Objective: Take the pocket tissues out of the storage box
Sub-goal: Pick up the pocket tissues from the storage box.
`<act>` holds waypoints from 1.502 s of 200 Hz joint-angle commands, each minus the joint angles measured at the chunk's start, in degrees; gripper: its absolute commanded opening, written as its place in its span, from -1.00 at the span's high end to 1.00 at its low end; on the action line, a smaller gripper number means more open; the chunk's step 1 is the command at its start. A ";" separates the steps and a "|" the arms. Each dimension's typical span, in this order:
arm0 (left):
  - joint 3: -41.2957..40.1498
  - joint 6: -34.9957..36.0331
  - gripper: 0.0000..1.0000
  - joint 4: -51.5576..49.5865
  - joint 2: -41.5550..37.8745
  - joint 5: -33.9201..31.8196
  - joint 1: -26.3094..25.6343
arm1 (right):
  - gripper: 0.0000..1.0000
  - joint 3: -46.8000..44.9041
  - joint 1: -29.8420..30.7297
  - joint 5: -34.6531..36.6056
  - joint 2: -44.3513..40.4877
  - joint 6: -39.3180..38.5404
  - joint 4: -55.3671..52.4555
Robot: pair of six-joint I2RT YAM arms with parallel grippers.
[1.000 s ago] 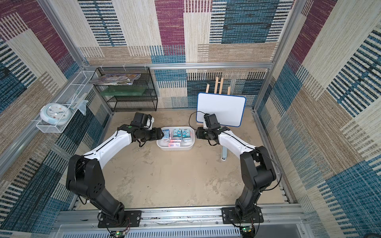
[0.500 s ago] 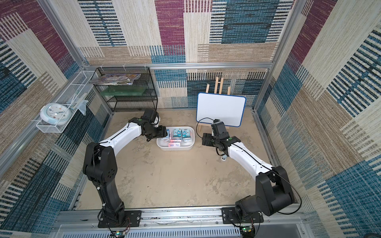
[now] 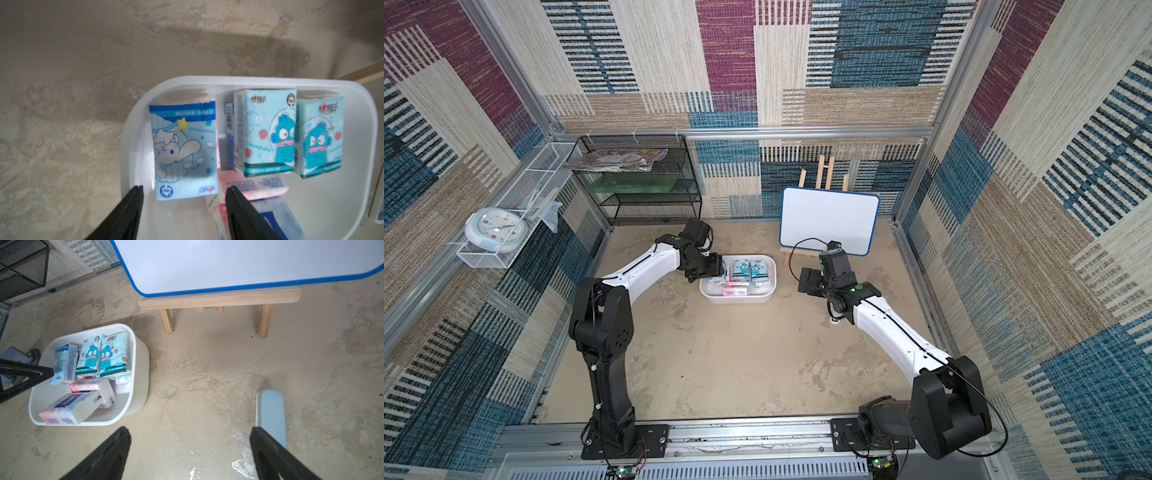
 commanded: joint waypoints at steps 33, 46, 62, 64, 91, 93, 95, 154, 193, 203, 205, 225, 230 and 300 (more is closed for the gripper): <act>2.71 -2.81 -0.36 -1.72 3.35 -2.92 -0.56 | -0.91 -0.19 -0.42 1.17 -0.47 0.22 1.47; 3.36 -2.80 -0.35 -2.00 4.28 -3.58 -0.53 | -0.92 -0.09 -0.60 1.04 -0.22 0.15 1.69; 3.87 -2.81 -0.36 -2.07 5.13 -3.97 -0.58 | -0.92 0.00 -0.69 0.83 0.09 0.02 2.01; 3.97 -2.81 -0.36 -2.08 5.27 -3.92 -0.58 | -0.92 -0.01 -0.76 0.75 0.15 -0.01 2.00; 5.12 -2.55 -0.32 -2.22 6.82 -2.93 -0.58 | -0.92 0.34 -0.91 0.31 0.84 -0.02 2.40; 5.21 -2.51 -0.30 -2.19 6.84 -2.81 -0.58 | -0.92 0.34 -0.96 0.29 0.89 -0.02 2.47; 5.30 -2.38 -0.28 -2.20 6.95 -2.69 -0.64 | -0.92 0.34 -0.98 0.22 0.92 -0.02 2.51; 5.82 -0.99 0.00 -2.44 6.97 -1.73 -0.83 | -0.91 0.65 -1.12 -0.42 1.52 0.08 2.79; 5.11 -0.44 0.02 -3.74 4.37 -0.81 -1.10 | -0.91 0.34 -1.14 -0.41 1.54 0.14 3.05; 4.36 -0.44 0.02 -3.77 3.14 -0.80 -1.23 | -0.90 0.26 -1.13 -0.59 1.44 0.18 3.19; 4.23 -0.44 0.01 -3.72 2.82 -0.80 -1.27 | -0.90 0.25 -1.20 -0.66 1.44 0.19 3.22; 2.01 -0.48 0.02 -3.70 -0.55 -1.14 -1.52 | -0.90 0.30 -1.15 -1.28 1.48 0.32 3.48; 1.32 -0.44 0.02 -3.78 -1.55 -1.28 -1.59 | -0.90 0.22 -1.15 -1.42 1.51 0.33 3.59; -14.15 -0.24 0.04 -5.24 -18.14 -3.90 -1.81 | -0.90 -0.98 -1.17 -2.35 1.18 0.97 5.02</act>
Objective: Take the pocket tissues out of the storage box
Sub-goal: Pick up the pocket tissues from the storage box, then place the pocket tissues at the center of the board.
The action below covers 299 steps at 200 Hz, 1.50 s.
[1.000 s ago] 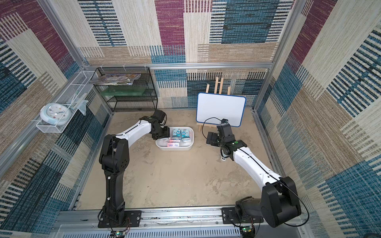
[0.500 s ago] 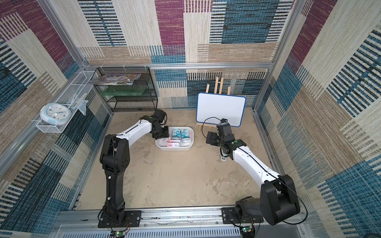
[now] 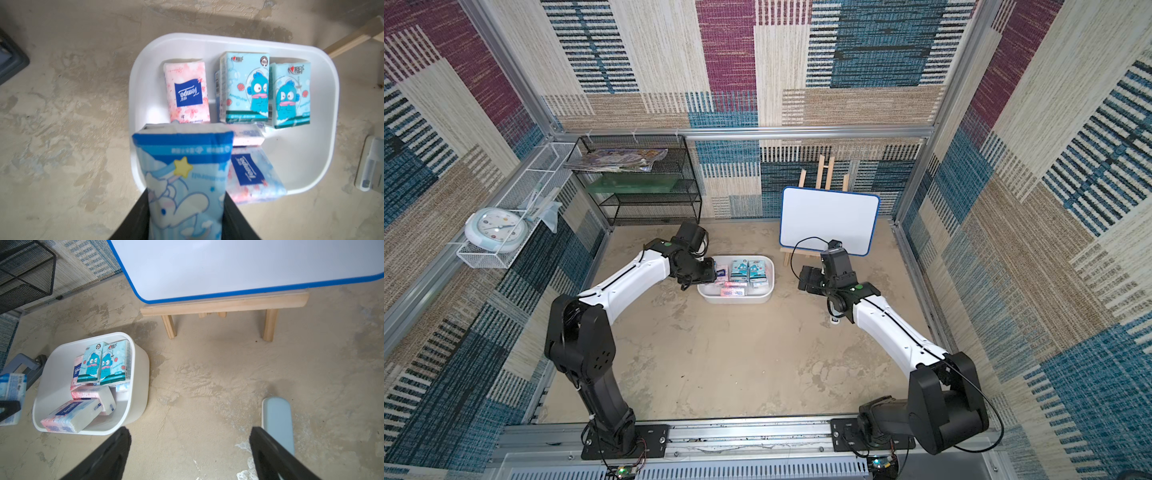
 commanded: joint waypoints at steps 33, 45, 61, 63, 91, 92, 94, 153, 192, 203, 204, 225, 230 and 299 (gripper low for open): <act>-13.53 -0.49 0.04 -2.26 -12.10 -2.48 0.05 | -0.90 -0.47 -0.04 -0.01 -0.71 0.16 1.35; -16.35 -0.95 0.05 -2.17 -14.11 -2.35 0.04 | -0.90 -0.82 -0.04 0.19 -1.14 0.25 1.35; -19.49 -1.23 0.06 -2.07 -16.08 -2.28 0.05 | -0.90 -1.33 0.02 0.47 -1.76 0.34 1.28; -19.91 -1.23 0.05 -1.98 -16.22 -2.33 0.05 | -0.90 -1.41 -0.02 0.47 -1.84 0.34 1.22; -23.71 -1.36 0.07 -1.37 -17.94 -2.40 0.05 | -0.89 -2.25 0.02 0.56 -2.86 0.38 0.61; -23.84 -1.39 0.07 -1.31 -18.00 -2.42 0.05 | -0.89 -2.30 -0.02 0.56 -2.85 0.36 0.54; -24.09 -1.40 0.07 -1.33 -18.09 -2.43 0.05 | -0.89 -2.27 0.00 0.56 -2.90 0.36 0.49; -29.99 -2.11 0.07 3.16 -16.63 -1.21 -0.04 | -0.89 -4.09 -0.06 1.42 -4.60 0.67 -0.06; -31.68 -2.03 0.07 5.70 -13.23 -1.13 -0.12 | -0.89 -4.27 -0.04 1.62 -4.68 0.78 -0.39; -32.04 -1.94 0.07 6.30 -12.44 -1.12 -0.12 | -0.89 -4.35 -0.07 1.78 -4.63 0.95 -0.33; -32.05 -1.94 0.07 6.35 -12.35 -1.07 -0.12 | -0.89 -4.36 -0.06 1.79 -4.61 0.95 -0.33; -32.32 -1.68 0.07 6.77 -10.82 -0.98 -0.19 | -0.89 -4.54 0.01 2.03 -4.64 1.19 -0.33; -32.39 -1.58 0.06 6.79 -10.62 -1.03 -0.17 | -0.89 -4.64 -0.01 2.06 -4.68 1.28 -0.32; -31.65 -0.40 -0.15 5.87 -9.29 -2.08 -0.30 | -0.89 -5.17 -0.06 2.86 -4.54 1.99 0.27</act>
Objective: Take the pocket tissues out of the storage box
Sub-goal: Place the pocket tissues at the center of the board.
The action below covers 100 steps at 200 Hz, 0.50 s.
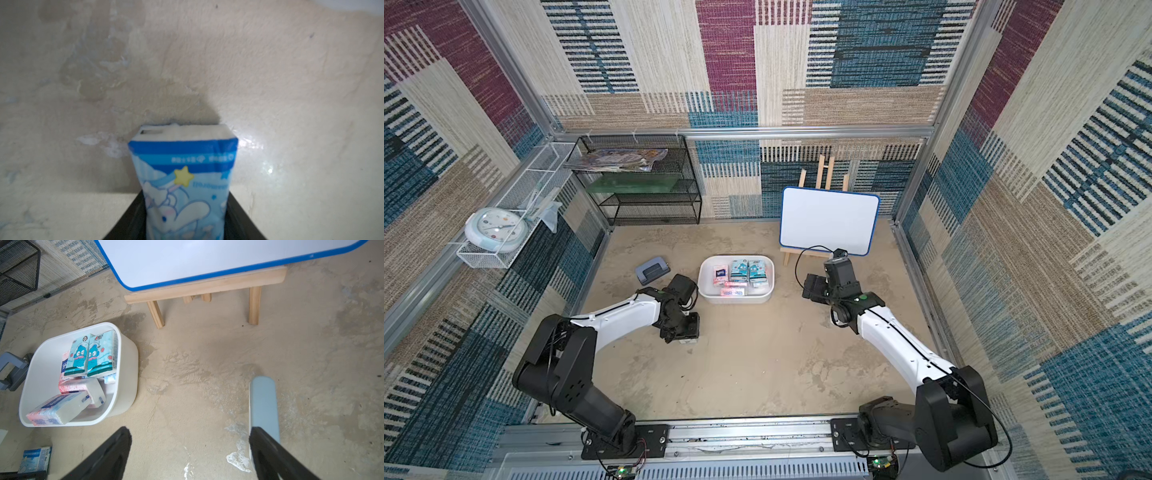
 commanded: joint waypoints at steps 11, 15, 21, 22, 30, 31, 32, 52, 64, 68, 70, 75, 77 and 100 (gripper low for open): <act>1.19 1.13 -0.19 -2.01 -0.11 -0.86 0.00 | -0.89 0.13 0.01 1.17 0.03 0.35 0.44; 1.36 1.13 -0.20 -2.28 -0.29 -0.84 -0.06 | -0.90 0.20 0.01 1.26 0.10 0.30 0.44; 1.62 1.22 -0.22 -2.73 -0.69 -0.90 -0.06 | -0.89 0.24 0.04 1.36 0.11 0.21 0.39; 1.68 1.22 -0.23 -2.78 -0.77 -0.93 -0.06 | -0.89 0.24 0.02 1.32 0.14 0.24 0.38; 2.09 1.22 -0.25 -3.35 -1.43 -1.10 -0.05 | -0.90 0.33 0.00 1.53 0.17 0.17 0.40; 2.18 1.22 -0.26 -3.40 -1.45 -1.16 -0.05 | -0.90 0.37 0.00 1.54 0.17 0.17 0.39; 2.22 1.22 -0.26 -3.47 -1.51 -1.18 -0.06 | -0.90 0.35 0.01 1.54 0.17 0.17 0.38; 3.84 1.22 -0.39 -5.29 -3.24 -1.86 0.03 | -0.90 0.65 0.01 1.72 0.36 0.09 0.47; 5.01 1.22 -0.45 -6.21 -4.29 -2.30 0.01 | -0.91 0.65 -0.02 1.72 0.50 -0.06 0.55; 5.49 1.22 -0.47 -6.54 -4.59 -2.47 -0.02 | -0.91 0.71 0.01 1.72 0.53 -0.01 0.55; 5.78 1.22 -0.48 -6.71 -4.80 -2.52 0.02 | -0.91 0.69 0.01 1.72 0.55 0.04 0.51; 6.35 1.22 -0.49 -7.15 -5.20 -2.69 0.03 | -0.91 0.69 0.00 1.72 0.57 -0.03 0.59; 6.63 1.22 -0.50 -7.28 -5.28 -2.75 0.01 | -0.91 0.73 -0.06 1.67 0.58 -0.01 0.58; 9.98 1.35 -0.58 -8.88 -6.88 -3.63 0.03 | -0.91 0.93 0.00 1.79 0.56 -0.17 0.65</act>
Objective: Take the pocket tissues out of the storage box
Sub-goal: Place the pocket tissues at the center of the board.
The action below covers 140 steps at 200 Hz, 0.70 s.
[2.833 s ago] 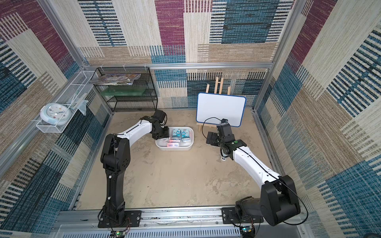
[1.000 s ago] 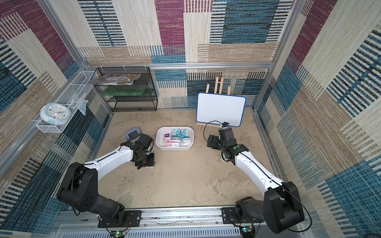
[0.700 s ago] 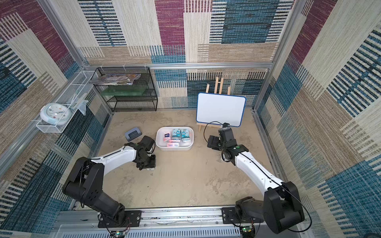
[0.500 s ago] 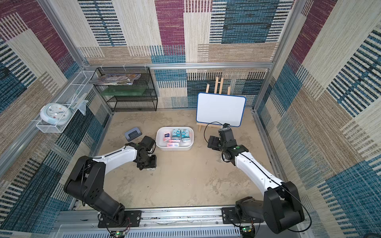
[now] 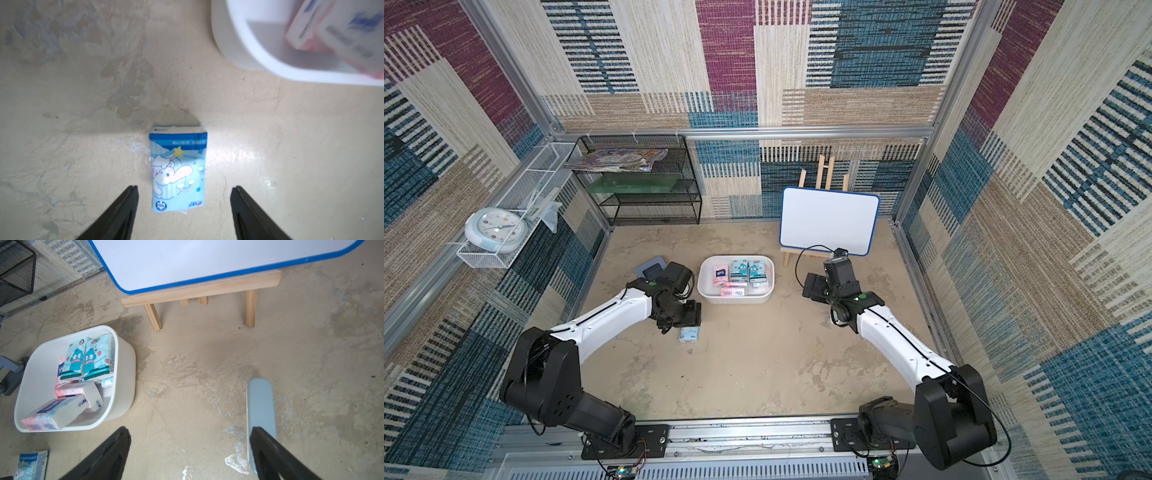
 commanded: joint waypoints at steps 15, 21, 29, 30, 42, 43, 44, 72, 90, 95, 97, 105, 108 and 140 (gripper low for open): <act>5.09 0.63 -0.62 -3.75 -2.21 -1.86 0.01 | -0.92 0.51 0.01 0.86 0.05 -0.36 0.55; 6.10 0.74 -0.64 -4.06 -2.38 -1.86 -0.04 | -0.92 0.52 0.01 0.86 -0.04 -0.40 0.62; 7.39 0.90 -0.66 -4.33 -2.53 -1.74 0.01 | -0.92 0.43 -0.03 0.93 -0.12 -0.44 0.55; 7.58 0.92 -0.66 -4.33 -2.47 -1.71 0.01 | -0.92 0.42 -0.01 0.94 -0.17 -0.40 0.54; 9.91 1.09 -0.68 -4.57 -2.07 -1.27 0.05 | -0.92 0.37 -0.02 0.95 -0.29 -0.53 0.63; 10.15 1.06 -0.68 -4.59 -2.06 -1.26 0.03 | -0.92 0.40 0.00 0.95 -0.26 -0.49 0.62; 10.27 1.04 -0.69 -4.60 -2.01 -1.25 0.02 | -0.92 0.41 0.00 0.95 -0.24 -0.51 0.62; 15.99 0.00 -0.69 -4.74 0.79 -0.07 -0.07 | -0.93 0.36 -0.07 0.93 -0.22 -0.71 0.80; 19.86 -0.41 -0.69 -4.78 3.75 0.83 -0.08 | -0.92 0.33 -0.08 0.86 -0.22 -0.71 1.22; 20.92 -0.55 -0.69 -4.77 4.75 1.17 -0.16 | -0.93 0.32 -0.08 0.86 -0.20 -0.71 1.34; 21.35 -0.62 -0.69 -4.78 5.10 1.32 -0.17 | -0.93 0.26 -0.08 0.82 -0.17 -0.71 1.33; 23.10 -0.64 -0.69 -4.74 6.64 1.71 -0.33 | -0.93 0.39 -0.09 0.78 -0.10 -0.70 1.57; 23.70 -0.64 -0.69 -4.77 7.24 1.86 -0.41 | -0.93 0.35 -0.09 0.78 0.01 -0.65 1.57; 29.69 -0.21 -0.69 -4.77 13.26 2.10 -1.56 | -0.93 0.24 -0.09 0.73 0.13 -0.18 2.43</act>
